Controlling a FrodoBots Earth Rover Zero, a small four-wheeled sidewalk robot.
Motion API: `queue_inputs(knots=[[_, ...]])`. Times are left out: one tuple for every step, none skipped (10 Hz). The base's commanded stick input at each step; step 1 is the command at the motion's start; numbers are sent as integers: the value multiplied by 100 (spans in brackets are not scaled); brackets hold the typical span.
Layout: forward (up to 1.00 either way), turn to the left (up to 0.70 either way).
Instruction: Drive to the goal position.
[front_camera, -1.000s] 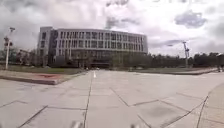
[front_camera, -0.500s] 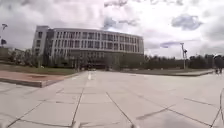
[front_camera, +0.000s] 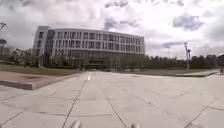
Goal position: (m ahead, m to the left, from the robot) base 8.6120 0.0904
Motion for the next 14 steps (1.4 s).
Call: queue_inputs(knots=[[100, 0], [93, 0], [22, 0], [0, 0], [0, 0], [0, 0], [0, 0], [0, 0], [0, 0], [0, 0], [0, 0], [0, 0], [1, 0], [14, 0]])
